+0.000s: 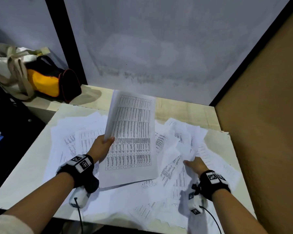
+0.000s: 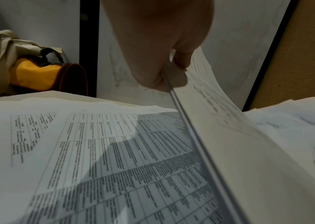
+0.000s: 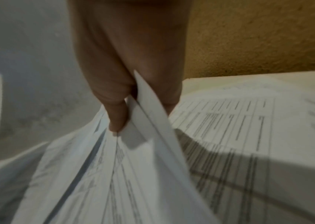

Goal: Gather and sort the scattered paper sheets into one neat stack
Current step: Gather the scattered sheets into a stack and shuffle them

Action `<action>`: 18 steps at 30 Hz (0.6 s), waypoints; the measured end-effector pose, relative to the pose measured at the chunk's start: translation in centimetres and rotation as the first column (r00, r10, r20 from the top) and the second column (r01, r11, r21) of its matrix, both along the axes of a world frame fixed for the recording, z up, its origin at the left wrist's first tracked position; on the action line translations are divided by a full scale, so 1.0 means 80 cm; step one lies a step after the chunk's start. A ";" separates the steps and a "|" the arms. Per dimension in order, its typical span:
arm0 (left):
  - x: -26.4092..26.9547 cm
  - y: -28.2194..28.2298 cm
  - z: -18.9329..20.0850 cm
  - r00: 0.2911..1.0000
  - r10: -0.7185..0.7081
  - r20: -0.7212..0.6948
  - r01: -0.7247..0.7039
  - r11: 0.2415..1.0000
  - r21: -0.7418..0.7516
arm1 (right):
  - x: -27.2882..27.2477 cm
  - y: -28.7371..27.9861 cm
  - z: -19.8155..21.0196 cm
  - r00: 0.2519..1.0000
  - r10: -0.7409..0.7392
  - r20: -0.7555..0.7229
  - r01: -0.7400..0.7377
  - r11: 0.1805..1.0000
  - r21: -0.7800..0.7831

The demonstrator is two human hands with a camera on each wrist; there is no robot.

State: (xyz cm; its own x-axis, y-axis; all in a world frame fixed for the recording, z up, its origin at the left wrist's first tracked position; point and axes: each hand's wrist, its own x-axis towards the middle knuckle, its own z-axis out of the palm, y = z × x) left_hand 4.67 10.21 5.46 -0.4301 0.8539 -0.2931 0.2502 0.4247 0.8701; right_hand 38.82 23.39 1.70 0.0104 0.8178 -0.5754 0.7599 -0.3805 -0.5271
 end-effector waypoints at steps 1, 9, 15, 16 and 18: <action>0.001 0.000 0.000 1.000 0.002 0.001 -0.002 1.000 -0.002 | 0.000 0.002 0.006 1.000 0.016 0.010 -0.016 0.999 0.041; 0.003 0.002 -0.002 1.000 0.028 0.004 -0.028 1.000 0.004 | 0.014 0.019 0.078 0.997 0.050 0.058 -0.066 0.941 0.331; 0.004 -0.001 -0.003 1.000 0.026 -0.006 -0.026 1.000 -0.006 | 0.044 0.044 0.104 0.999 0.003 0.044 -0.020 0.926 0.378; 0.004 -0.001 -0.004 1.000 0.027 -0.011 -0.027 1.000 -0.010 | 0.047 0.045 0.107 0.999 0.008 0.047 -0.025 0.931 0.365; 0.004 -0.003 -0.005 0.999 0.031 -0.012 -0.031 0.999 -0.012 | 0.053 0.044 0.109 0.999 0.013 0.050 -0.029 0.936 0.351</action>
State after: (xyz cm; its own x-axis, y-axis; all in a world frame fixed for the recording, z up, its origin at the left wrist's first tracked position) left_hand 5.00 10.00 5.02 -0.4596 0.8366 -0.2980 0.2472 0.4428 0.8619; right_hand 43.07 26.90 10.41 0.0107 0.9680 -0.2506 0.7924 -0.1611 -0.5884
